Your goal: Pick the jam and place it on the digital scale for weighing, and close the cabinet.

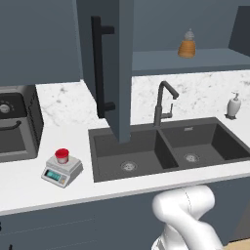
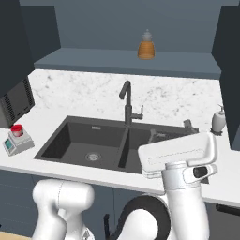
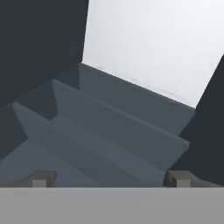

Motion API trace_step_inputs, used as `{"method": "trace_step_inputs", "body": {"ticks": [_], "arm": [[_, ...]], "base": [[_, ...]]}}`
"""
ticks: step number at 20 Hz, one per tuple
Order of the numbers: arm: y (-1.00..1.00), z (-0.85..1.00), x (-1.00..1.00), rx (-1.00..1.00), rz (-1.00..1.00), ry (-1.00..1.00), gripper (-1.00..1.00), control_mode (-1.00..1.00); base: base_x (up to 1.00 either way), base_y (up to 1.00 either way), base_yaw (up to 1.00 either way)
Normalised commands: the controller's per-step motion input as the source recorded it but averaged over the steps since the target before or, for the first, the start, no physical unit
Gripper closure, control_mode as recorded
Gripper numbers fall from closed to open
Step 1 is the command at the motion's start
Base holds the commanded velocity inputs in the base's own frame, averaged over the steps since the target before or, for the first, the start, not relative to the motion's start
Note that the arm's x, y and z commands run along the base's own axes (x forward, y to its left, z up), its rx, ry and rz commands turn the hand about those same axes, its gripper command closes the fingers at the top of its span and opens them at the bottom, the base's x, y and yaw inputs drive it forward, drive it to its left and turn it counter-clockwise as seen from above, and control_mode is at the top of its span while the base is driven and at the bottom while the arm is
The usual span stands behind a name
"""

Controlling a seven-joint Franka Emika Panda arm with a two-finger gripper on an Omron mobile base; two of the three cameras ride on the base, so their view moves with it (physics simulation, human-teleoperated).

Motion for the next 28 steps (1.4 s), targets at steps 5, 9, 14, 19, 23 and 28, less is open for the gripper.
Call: {"method": "trace_step_inputs", "body": {"ticks": [5, 9, 14, 19, 23, 28], "arm": [[-0.34, -0.19, -0.02, 0.14, 0.07, -0.28, -1.0, -1.0], [-0.34, -0.26, 0.07, 0.13, 0.09, -0.05, -1.0, -1.0], [-0.67, -0.27, 0.06, 0.11, 0.09, 0.0, -1.0, -1.0], [-0.62, -0.19, 0.11, 0.05, 0.08, 0.21, -1.0, -1.0], [-0.61, -0.3, 0.09, 0.05, 0.09, 0.08, -1.0, -1.0], [-0.82, -0.66, 0.03, 0.06, 0.14, 0.08, -1.0, -1.0]], "base": [[0.0, 0.0, 0.0], [0.0, 0.0, 0.0], [0.0, 0.0, 0.0], [0.0, 0.0, 0.0], [0.0, 0.0, 0.0], [0.0, 0.0, 0.0]]}}
